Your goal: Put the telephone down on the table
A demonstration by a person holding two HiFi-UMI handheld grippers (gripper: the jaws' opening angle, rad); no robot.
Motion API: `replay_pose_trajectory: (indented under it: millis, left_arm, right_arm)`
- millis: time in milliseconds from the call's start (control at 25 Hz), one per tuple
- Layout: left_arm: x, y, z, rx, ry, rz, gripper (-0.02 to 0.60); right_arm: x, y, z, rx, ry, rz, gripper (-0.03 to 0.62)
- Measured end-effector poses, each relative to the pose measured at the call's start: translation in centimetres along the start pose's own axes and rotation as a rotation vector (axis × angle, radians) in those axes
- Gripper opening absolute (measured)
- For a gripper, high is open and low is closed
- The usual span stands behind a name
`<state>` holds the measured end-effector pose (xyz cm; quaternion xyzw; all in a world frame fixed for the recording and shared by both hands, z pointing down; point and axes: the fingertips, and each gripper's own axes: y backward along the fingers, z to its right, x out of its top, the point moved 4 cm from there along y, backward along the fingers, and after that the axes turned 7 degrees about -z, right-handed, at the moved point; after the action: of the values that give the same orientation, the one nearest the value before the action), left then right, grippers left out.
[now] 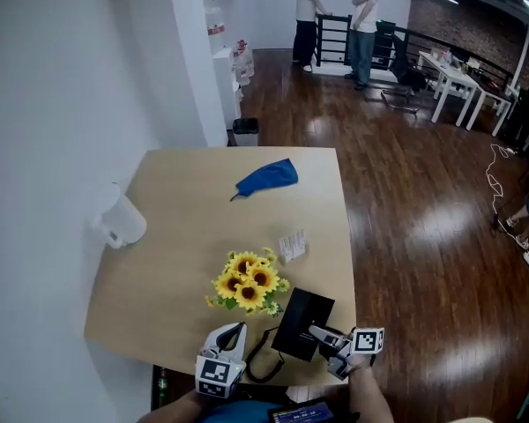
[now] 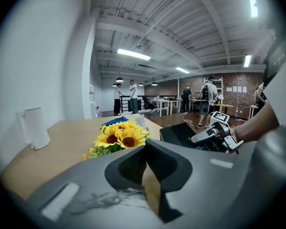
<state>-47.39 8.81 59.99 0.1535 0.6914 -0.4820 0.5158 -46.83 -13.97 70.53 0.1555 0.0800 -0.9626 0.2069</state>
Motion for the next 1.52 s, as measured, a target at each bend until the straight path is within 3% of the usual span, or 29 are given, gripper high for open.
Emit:
replay_pose_trajectory:
  millis: [240, 480, 720, 840, 960, 1040, 1160, 1360, 1480, 1520]
  left_arm:
    - [0.0, -0.4, 0.0, -0.007, 0.025, -0.033, 0.015]
    - [-0.8, -0.4, -1.1, -0.047, -0.044, -0.044, 0.015]
    - [-0.1, 0.1, -1.6, -0.077, -0.04, -0.025, 0.015]
    - [0.1, 0.1, -1.8, -0.091, -0.028, -0.012, 0.015]
    - [0.4, 0.0, -1.7, -0.106, -0.019, 0.001, 0.015]
    - [0.9, 0.1, -1.7, -0.113, -0.017, 0.011, 0.015]
    - [1.1, 0.4, -2.2, -0.102, -0.015, 0.013, 0.015]
    - [2.4, 1.7, -2.5, -0.098, 0.013, 0.04, 0.014]
    - [3.6, 2.8, -1.7, -0.129, 0.01, 0.06, 0.014]
    - [3.8, 3.1, -1.4, -0.141, 0.008, 0.07, 0.014]
  right_arm:
    - [-0.4, -1.1, 2.9, -0.038, -0.065, -0.044, 0.15]
    - [-0.4, -2.0, 3.5, -0.038, -0.036, -0.043, 0.15]
    - [-0.8, -1.1, 5.7, -0.174, -0.155, 0.01, 0.164]
    - [-0.9, -0.7, 6.6, -0.252, -0.229, 0.043, 0.235]
    - [-0.4, 0.4, 6.7, -0.321, -0.258, 0.068, 0.24]
    - [-0.2, 1.4, 6.4, -0.406, -0.255, 0.057, 0.265]
    - [-0.3, 3.7, 5.2, -0.617, -0.191, 0.043, 0.245]
    - [-0.3, 6.7, 0.3, -1.006, 0.016, 0.02, 0.098]
    - [0.0, 6.5, -3.6, -1.138, 0.139, 0.019, -0.006]
    - [0.1, 6.2, -4.9, -1.164, 0.179, 0.016, -0.006]
